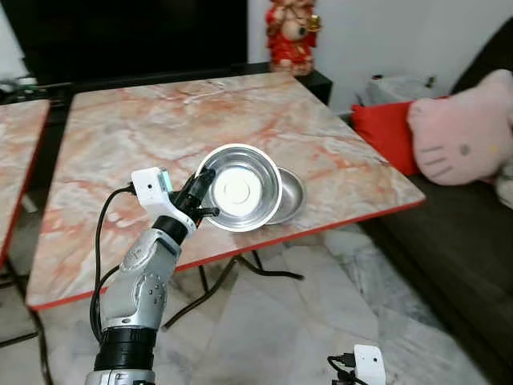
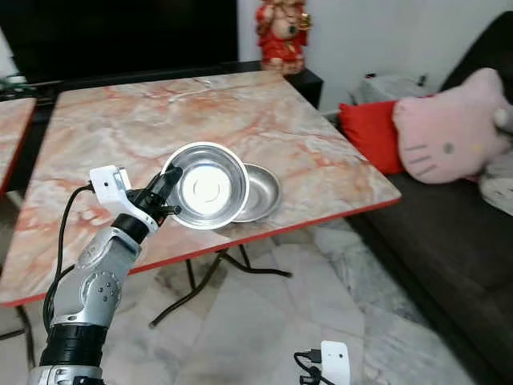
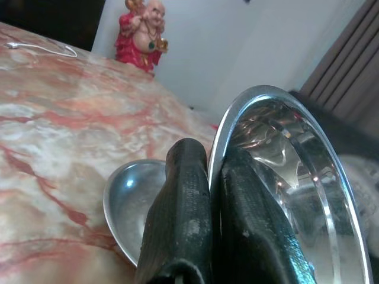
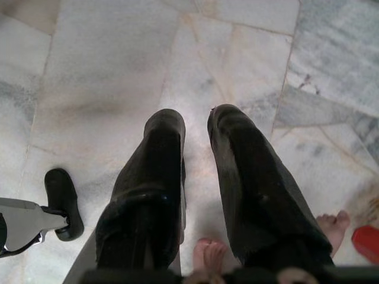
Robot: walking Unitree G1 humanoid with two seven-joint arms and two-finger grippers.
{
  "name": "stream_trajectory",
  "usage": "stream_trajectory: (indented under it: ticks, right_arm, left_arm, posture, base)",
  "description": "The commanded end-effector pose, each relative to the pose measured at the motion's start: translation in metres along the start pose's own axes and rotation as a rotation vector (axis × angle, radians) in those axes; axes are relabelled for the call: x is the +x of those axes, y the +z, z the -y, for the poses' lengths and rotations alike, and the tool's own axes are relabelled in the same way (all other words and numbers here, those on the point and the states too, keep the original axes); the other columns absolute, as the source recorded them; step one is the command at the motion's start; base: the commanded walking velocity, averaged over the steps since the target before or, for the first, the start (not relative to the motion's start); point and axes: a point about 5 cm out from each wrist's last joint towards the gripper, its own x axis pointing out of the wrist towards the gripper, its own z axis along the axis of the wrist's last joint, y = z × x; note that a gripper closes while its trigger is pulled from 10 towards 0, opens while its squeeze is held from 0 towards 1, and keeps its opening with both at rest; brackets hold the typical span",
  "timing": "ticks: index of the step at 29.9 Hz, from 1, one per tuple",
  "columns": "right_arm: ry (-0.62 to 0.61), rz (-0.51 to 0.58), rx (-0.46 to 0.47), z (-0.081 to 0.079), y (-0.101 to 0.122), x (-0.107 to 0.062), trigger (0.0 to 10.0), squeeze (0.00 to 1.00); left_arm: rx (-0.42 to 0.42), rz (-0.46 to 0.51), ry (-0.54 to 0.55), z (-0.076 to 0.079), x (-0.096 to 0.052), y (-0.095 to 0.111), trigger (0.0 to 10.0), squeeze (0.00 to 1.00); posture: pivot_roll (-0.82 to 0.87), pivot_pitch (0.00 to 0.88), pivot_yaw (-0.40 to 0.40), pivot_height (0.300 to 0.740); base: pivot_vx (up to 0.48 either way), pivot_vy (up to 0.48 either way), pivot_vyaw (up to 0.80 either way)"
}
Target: Setting the table
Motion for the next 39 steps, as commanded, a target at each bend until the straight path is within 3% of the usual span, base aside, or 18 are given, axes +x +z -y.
stream_trajectory:
  ticks: [1, 9, 24, 34, 39]
  right_arm:
    - [-0.003, -0.002, 0.002, 0.0003, -0.0002, 0.0000, 10.0, 0.00]
    - [-0.002, 0.001, 0.003, 0.0003, 0.0003, 0.0000, 10.0, 0.00]
    - [-0.005, 0.020, 0.008, 0.0000, 0.0021, 0.0001, 10.0, 0.00]
    - [-0.003, 0.023, 0.008, -0.0001, 0.0022, 0.0000, 10.0, 0.00]
    - [-0.004, 0.020, 0.013, -0.0004, 0.0017, 0.0000, 10.0, 0.00]
  left_arm:
    - [0.030, 0.012, 0.018, -0.0028, 0.0006, 0.0027, 10.0, 0.00]
    - [0.016, 0.019, 0.031, -0.0048, 0.0009, 0.0053, 10.0, 0.00]
    - [0.001, 0.022, 0.045, -0.0051, 0.0034, 0.0065, 10.0, 0.00]
    - [0.017, 0.002, 0.043, -0.0047, 0.0026, 0.0032, 10.0, 0.00]
    - [0.037, 0.000, 0.025, -0.0020, 0.0027, 0.0029, 10.0, 0.00]
  posture:
    - [0.10, 0.000, -0.025, 0.740]
    - [0.10, 0.000, -0.029, 0.740]
    - [0.10, 0.000, -0.028, 0.740]
    - [0.10, 0.000, -0.028, 0.740]
    - [0.10, 0.000, -0.029, 0.740]
  base:
    - [0.000, -0.465, -0.74]
    - [0.000, -0.116, -0.69]
    - [0.000, 0.000, 0.00]
    - [0.000, 0.460, 0.00]
    - [0.000, 0.000, 0.00]
